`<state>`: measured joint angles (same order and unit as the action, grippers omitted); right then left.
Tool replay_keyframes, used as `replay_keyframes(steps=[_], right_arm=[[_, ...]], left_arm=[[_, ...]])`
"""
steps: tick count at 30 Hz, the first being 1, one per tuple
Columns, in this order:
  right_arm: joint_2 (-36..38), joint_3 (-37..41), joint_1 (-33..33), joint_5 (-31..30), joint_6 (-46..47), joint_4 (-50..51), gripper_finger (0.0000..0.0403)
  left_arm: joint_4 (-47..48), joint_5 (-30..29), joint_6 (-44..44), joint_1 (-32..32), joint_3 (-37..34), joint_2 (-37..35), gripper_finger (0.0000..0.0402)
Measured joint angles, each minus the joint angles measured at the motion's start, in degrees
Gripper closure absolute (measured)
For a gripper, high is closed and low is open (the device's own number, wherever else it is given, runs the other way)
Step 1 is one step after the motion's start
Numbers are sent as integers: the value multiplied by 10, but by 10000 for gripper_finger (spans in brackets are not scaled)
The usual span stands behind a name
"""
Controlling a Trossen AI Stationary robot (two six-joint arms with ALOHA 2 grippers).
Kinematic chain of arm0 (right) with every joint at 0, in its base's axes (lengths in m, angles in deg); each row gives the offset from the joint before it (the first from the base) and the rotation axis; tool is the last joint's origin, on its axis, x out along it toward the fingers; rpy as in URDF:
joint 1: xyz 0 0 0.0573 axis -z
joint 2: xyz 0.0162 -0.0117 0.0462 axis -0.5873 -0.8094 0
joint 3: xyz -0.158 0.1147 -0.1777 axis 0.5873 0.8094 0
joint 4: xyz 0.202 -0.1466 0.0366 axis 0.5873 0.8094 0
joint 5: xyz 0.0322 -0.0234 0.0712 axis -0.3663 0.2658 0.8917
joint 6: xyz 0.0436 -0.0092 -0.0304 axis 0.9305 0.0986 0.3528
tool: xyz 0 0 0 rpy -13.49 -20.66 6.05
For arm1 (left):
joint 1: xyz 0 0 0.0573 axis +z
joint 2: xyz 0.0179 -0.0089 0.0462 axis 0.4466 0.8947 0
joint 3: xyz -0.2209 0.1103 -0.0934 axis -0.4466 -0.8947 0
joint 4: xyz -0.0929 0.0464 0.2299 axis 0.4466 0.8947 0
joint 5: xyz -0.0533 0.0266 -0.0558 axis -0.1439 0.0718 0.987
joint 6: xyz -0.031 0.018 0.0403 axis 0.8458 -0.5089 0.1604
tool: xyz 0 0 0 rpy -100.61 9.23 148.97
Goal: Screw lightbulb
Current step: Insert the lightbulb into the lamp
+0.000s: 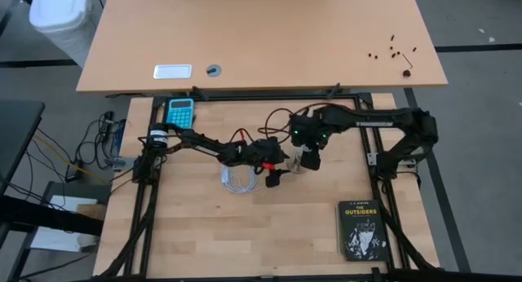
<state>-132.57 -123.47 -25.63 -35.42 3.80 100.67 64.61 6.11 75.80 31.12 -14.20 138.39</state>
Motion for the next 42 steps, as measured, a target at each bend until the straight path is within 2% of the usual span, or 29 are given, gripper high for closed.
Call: replay_keyframes(steps=[6, 12, 21, 25, 29, 31, 42], right_arm=[[-61, -47, 4, 13, -27, 54, 135], [-88, -66, 4, 28, -47, 67, 133], [-91, -66, 10, 27, -60, 63, 134], [-91, -66, 20, 25, -64, 57, 133], [-91, -66, 24, 25, -61, 58, 134], [-91, -64, 21, 26, -60, 56, 134], [-119, -40, 17, 41, -54, 43, 133]], left_arm=[[-3, -3, 1, 1, -7, 0, 135], [-48, -8, 1, 3, -40, 0, 135], [-215, -10, 30, 21, -113, 1, 135], [-235, -10, 34, 18, -102, 15, 135], [-265, -6, 46, 13, -71, 69, 135], [-270, -23, 46, 13, -56, 85, 135], [-278, -26, 40, 8, -24, 105, 135]])
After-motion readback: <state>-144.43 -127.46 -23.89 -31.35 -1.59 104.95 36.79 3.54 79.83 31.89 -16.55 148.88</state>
